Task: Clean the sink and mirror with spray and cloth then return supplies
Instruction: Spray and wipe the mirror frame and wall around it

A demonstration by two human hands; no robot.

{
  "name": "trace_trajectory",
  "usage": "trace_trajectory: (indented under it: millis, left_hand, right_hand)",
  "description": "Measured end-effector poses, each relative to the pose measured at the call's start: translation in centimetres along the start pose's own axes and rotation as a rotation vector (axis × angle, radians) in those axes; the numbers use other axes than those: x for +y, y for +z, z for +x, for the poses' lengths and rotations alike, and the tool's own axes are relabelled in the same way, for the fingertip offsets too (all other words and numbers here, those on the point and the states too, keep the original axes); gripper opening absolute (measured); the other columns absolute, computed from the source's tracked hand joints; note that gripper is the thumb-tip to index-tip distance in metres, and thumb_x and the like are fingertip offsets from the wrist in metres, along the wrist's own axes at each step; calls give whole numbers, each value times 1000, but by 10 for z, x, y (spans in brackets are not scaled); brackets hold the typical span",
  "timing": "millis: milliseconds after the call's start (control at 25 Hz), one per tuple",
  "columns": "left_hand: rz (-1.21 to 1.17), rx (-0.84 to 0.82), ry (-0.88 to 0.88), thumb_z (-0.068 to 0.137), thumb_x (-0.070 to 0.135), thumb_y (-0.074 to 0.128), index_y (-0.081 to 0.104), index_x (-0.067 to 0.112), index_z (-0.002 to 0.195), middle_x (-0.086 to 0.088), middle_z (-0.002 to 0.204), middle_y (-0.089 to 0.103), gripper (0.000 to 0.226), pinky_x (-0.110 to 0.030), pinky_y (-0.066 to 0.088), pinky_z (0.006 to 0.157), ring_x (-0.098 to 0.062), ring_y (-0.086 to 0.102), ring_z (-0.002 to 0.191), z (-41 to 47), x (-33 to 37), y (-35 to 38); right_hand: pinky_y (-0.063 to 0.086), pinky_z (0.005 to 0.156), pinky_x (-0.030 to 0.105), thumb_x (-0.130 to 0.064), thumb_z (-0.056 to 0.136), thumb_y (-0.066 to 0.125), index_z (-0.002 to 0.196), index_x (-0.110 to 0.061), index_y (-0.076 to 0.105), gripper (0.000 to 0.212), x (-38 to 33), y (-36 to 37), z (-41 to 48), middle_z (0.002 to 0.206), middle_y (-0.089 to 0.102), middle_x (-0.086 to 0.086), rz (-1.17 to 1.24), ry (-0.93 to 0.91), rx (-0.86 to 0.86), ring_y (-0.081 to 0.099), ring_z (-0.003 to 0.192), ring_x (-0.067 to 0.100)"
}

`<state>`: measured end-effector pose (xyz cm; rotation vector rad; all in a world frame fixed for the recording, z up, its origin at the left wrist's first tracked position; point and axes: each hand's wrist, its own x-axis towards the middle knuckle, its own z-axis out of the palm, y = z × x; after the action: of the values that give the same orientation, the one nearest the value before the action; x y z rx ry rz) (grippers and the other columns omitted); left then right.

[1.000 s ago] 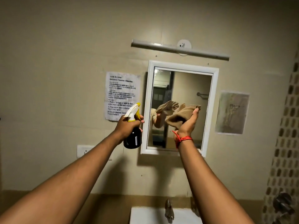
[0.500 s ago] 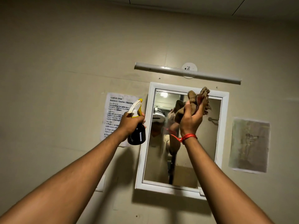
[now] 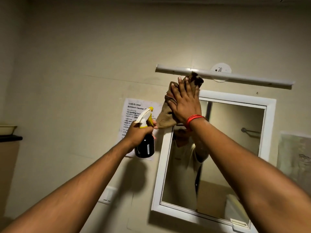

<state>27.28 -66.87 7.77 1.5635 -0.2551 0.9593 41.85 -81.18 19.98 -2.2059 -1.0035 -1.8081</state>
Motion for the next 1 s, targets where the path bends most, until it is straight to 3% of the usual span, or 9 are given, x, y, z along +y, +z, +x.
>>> trace_trajectory:
  millis: [80, 160, 360, 520, 640, 840, 1000]
  left_hand:
    - [20, -46, -9, 74, 2, 59, 74, 40, 88, -8, 98, 71, 43, -51, 62, 76, -36, 68, 79, -2, -7, -6]
    - [10, -76, -26, 74, 1, 58, 74, 49, 82, -7, 96, 70, 51, -56, 60, 81, -36, 67, 79, -3, -16, -9]
    - [12, -101, -83, 69, 7, 64, 72, 35, 83, -13, 93, 66, 32, -53, 58, 78, -35, 65, 74, -22, -34, -6]
    - [54, -187, -174, 70, 9, 65, 71, 34, 87, -18, 89, 68, 31, -47, 59, 76, -33, 68, 68, -55, -61, -2]
    - [50, -222, -250, 70, 8, 66, 68, 34, 90, -19, 90, 67, 33, -49, 59, 75, -34, 67, 69, -88, -91, -7]
    - [82, -207, -372, 66, 13, 66, 71, 32, 82, -18, 91, 68, 26, -45, 59, 74, -32, 66, 62, -137, -144, -24]
    - [79, -206, -406, 68, 11, 64, 73, 39, 82, -8, 93, 70, 32, -51, 59, 77, -36, 67, 65, -145, -161, -27]
  right_hand:
    - [5, 125, 61, -58, 101, 30, 162, -21, 17, 72, -7, 19, 0, 171, 4, 9, -25, 63, 7, 0, 158, 34]
    - [7, 124, 62, -57, 99, 30, 162, -18, 14, 76, -14, 29, -16, 170, 5, 12, -6, 117, 10, 3, 157, 37]
    - [14, 122, 62, -57, 95, 39, 162, -13, 13, 84, -54, 59, -126, 170, 8, 15, 15, 145, -73, 5, 157, 38]
    - [15, 122, 61, -63, 99, 32, 162, -14, 11, 83, -96, 77, -222, 170, 5, 14, 29, 226, -207, 3, 157, 37]
    - [14, 122, 62, -61, 98, 40, 162, -14, 13, 84, -122, 90, -285, 169, 8, 16, 23, 241, -287, 7, 156, 39]
    - [25, 121, 57, -47, 98, 52, 162, -15, 11, 82, -156, 111, -388, 170, 2, 14, 81, 157, -391, 5, 157, 37]
    - [28, 121, 53, -40, 98, 55, 161, -15, 21, 76, -154, 108, -398, 170, 11, 12, 85, 91, -391, 12, 157, 35]
